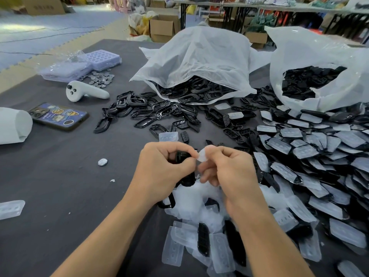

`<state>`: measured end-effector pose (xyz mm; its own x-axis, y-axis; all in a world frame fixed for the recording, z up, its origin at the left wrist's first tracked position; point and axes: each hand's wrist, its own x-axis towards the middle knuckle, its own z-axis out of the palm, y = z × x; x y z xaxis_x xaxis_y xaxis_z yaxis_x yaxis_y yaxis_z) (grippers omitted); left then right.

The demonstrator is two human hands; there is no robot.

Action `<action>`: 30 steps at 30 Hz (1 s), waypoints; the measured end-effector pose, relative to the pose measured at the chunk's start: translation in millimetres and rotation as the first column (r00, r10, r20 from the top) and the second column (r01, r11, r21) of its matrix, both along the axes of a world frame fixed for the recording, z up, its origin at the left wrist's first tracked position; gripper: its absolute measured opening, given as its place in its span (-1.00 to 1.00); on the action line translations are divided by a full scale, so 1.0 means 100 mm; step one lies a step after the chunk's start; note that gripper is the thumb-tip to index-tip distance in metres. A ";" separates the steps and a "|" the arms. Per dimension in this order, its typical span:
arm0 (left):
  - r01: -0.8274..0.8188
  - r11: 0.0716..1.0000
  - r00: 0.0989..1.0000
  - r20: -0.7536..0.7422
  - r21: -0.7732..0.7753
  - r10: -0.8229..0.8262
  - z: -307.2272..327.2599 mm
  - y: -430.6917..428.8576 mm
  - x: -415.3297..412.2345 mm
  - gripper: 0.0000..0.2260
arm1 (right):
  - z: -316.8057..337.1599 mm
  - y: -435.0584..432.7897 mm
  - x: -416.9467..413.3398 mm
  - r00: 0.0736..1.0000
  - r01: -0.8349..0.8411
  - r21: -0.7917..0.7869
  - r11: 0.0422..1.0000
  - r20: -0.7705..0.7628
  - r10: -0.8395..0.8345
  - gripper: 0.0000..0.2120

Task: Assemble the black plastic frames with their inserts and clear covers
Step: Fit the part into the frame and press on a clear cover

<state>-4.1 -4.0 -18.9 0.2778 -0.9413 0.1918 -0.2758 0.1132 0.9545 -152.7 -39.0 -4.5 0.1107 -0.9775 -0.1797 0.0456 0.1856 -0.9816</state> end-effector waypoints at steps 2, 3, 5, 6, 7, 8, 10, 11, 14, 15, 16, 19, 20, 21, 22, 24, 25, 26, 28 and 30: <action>-0.016 1.000 0.998 -0.065 0.012 0.017 -0.01 -0.02 0.01 -0.83 | 0.02 -0.02 -0.04 0.998 0.059 -0.045 0.997 0.034 -0.058 -0.66; -0.037 0.999 0.994 -0.098 0.022 0.039 -0.02 -0.03 0.02 -0.81 | 0.03 -0.03 -0.07 0.996 0.077 -0.073 0.994 0.045 -0.074 -0.68; -0.062 0.996 0.985 -0.158 0.065 0.071 -0.03 -0.05 0.05 -0.78 | 0.07 -0.05 -0.11 0.994 0.048 -0.103 0.994 0.101 -0.038 -0.76; -0.061 0.995 0.979 -0.189 0.084 0.076 -0.05 -0.06 0.06 -0.76 | 0.08 -0.05 -0.13 0.990 0.000 -0.101 0.995 0.142 0.014 -0.79; -0.051 0.994 0.974 -0.217 0.097 0.071 -0.06 -0.07 0.07 -0.74 | 0.09 -0.05 -0.13 0.982 -0.068 -0.095 0.993 0.168 0.083 -0.82; -0.041 0.994 0.970 -0.235 0.106 0.065 -0.07 -0.07 0.07 -0.73 | 0.09 -0.04 -0.14 0.973 -0.145 -0.090 0.985 0.166 0.159 -0.85; -0.053 0.992 0.971 -0.224 0.116 0.078 -0.08 -0.08 0.05 -0.74 | 0.08 -0.01 -0.12 0.955 -0.275 -0.094 0.957 0.091 0.283 -0.86; -0.073 0.991 0.974 -0.205 0.117 0.095 -0.07 -0.08 0.05 -0.76 | 0.07 0.01 -0.10 0.950 -0.306 -0.097 0.947 0.034 0.311 -0.86; -0.113 0.989 0.974 -0.184 0.100 0.130 -0.06 -0.08 0.06 -0.89 | 0.04 0.03 -0.05 0.939 -0.328 -0.094 0.940 -0.143 0.314 -0.87; -0.111 0.990 0.975 -0.181 0.091 0.126 -0.06 -0.07 0.07 -0.90 | 0.03 0.03 -0.05 0.932 -0.332 -0.097 0.938 -0.184 0.311 -0.88; -0.105 0.991 0.977 -0.176 0.083 0.118 -0.06 -0.07 0.08 -0.90 | 0.01 0.02 -0.05 0.930 -0.332 -0.102 0.938 -0.201 0.307 -0.89; -0.060 0.994 0.964 -0.252 0.094 0.082 -0.05 -0.06 0.09 -0.90 | -0.01 0.01 -0.04 0.949 -0.292 -0.115 0.950 -0.161 0.272 -0.89; -0.032 0.993 0.946 -0.318 0.110 0.066 -0.04 -0.06 0.09 -0.91 | -0.02 0.00 -0.04 0.956 -0.266 -0.118 0.957 -0.157 0.246 -0.89; 0.002 0.992 0.918 -0.393 0.126 0.048 -0.02 -0.06 0.08 -0.90 | -0.03 0.00 -0.05 0.964 -0.234 -0.123 0.965 -0.162 0.213 -0.88; 0.033 0.990 0.893 -0.449 0.137 0.032 -0.02 -0.06 0.08 -0.87 | -0.04 -0.01 -0.05 0.969 -0.200 -0.130 0.971 -0.170 0.177 -0.88; 0.051 0.986 0.890 -0.456 0.159 0.027 -0.02 -0.05 0.08 -0.80 | -0.05 -0.02 -0.05 0.971 -0.168 -0.147 0.975 -0.198 0.137 -0.88; 0.043 0.985 0.898 -0.440 0.168 0.036 -0.03 -0.05 0.09 -0.77 | -0.06 -0.01 -0.05 0.968 -0.171 -0.154 0.973 -0.212 0.137 -0.88; 0.026 0.985 0.904 -0.425 0.172 0.050 -0.04 -0.05 0.09 -0.76 | -0.06 0.00 -0.05 0.965 -0.174 -0.164 0.971 -0.223 0.135 -0.88; -0.011 0.983 0.919 -0.385 0.181 0.081 -0.05 -0.05 0.09 -0.78 | -0.06 0.00 -0.05 0.965 -0.154 -0.196 0.968 -0.242 0.104 -0.88; -0.033 0.981 0.944 -0.317 0.192 0.094 -0.08 -0.06 0.11 -0.78 | -0.05 -0.01 -0.06 0.970 -0.115 -0.240 0.964 -0.235 0.058 -0.89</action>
